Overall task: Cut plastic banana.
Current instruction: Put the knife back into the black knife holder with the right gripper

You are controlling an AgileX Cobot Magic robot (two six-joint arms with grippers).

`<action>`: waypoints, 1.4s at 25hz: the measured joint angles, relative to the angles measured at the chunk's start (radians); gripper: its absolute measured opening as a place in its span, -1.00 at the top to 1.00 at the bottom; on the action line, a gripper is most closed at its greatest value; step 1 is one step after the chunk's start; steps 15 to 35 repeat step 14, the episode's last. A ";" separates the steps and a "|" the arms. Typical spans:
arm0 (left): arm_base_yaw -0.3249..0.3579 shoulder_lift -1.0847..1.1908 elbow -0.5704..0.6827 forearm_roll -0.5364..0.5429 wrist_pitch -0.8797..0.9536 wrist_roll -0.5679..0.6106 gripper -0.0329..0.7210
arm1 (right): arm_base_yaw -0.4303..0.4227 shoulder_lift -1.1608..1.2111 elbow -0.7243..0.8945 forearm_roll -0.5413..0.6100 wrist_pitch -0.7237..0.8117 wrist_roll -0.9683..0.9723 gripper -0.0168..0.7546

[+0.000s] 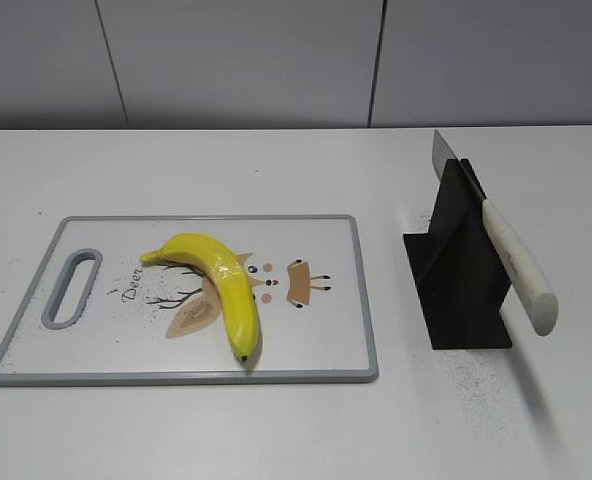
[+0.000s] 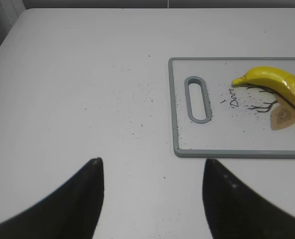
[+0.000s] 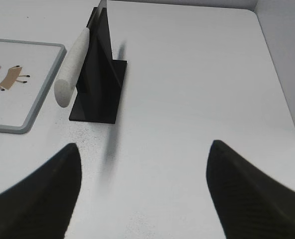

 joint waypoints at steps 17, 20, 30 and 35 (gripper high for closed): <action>0.000 0.000 0.000 0.000 0.000 0.000 -0.64 | 0.000 0.000 0.000 0.008 0.000 -0.012 -0.58; 0.000 0.000 0.000 0.000 0.000 0.000 -0.64 | 0.000 0.000 0.000 0.008 0.000 -0.012 -0.58; 0.000 0.000 0.000 0.000 0.000 0.000 -0.64 | 0.000 0.000 0.000 0.008 0.000 -0.012 -0.58; 0.000 0.000 0.000 0.000 0.000 0.000 -0.64 | 0.000 0.000 0.000 0.008 0.000 -0.012 -0.58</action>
